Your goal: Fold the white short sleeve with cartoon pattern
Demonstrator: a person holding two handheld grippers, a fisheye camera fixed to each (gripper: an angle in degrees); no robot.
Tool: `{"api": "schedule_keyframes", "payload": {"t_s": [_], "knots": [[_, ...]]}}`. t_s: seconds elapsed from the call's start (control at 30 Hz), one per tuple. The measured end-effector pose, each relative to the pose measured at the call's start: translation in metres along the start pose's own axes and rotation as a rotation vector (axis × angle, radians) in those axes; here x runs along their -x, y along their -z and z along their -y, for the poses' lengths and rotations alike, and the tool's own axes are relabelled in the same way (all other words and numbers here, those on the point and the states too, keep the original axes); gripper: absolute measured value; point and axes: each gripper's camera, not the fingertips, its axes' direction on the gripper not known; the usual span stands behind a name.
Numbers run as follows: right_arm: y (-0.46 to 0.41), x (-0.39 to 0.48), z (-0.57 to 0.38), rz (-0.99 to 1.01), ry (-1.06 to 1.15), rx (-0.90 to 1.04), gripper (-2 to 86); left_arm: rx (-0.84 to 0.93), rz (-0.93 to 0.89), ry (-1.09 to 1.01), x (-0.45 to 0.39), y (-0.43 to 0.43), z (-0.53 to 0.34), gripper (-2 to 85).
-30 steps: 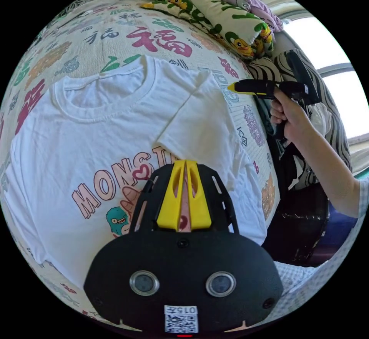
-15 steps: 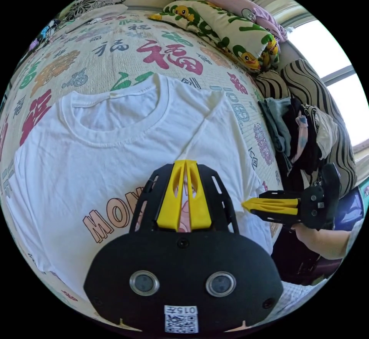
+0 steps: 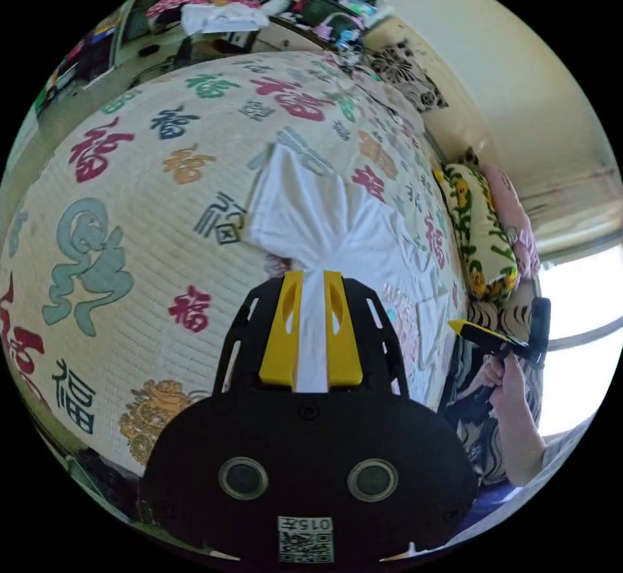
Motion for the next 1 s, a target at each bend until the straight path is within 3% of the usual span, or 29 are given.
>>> {"api": "schedule_keyframes", "payload": {"t_s": [0.1, 0.37, 0.47, 0.63, 0.77, 1.0], "knots": [[-0.031, 0.059, 0.076, 0.017, 0.121, 0.02, 4.7, -0.016, -0.027, 0.116, 0.051, 0.024, 0.02, 6.3], [-0.147, 0.174, 0.252, -0.019, 0.243, 0.19, 6.9, 0.102, -0.077, 0.004, 0.049, 0.0, 0.062, 7.1], [-0.181, 0.192, 0.287, -0.111, 0.251, 0.26, 8.7, 0.162, -0.042, 0.007, 0.049, -0.008, 0.062, 1.8], [-0.227, 0.208, 0.311, -0.232, 0.268, 0.369, 6.2, 0.144, -0.147, 0.083, 0.071, 0.011, 0.044, -0.4], [-0.236, 0.223, 0.307, -0.359, 0.425, 0.378, 0.4, 0.119, -0.178, 0.061, 0.07, 0.021, 0.029, -0.7], [-0.155, 0.185, 0.291, -0.108, 0.353, 0.165, -0.5, 0.042, -0.095, -0.136, 0.02, 0.058, 0.003, -0.9]]}}
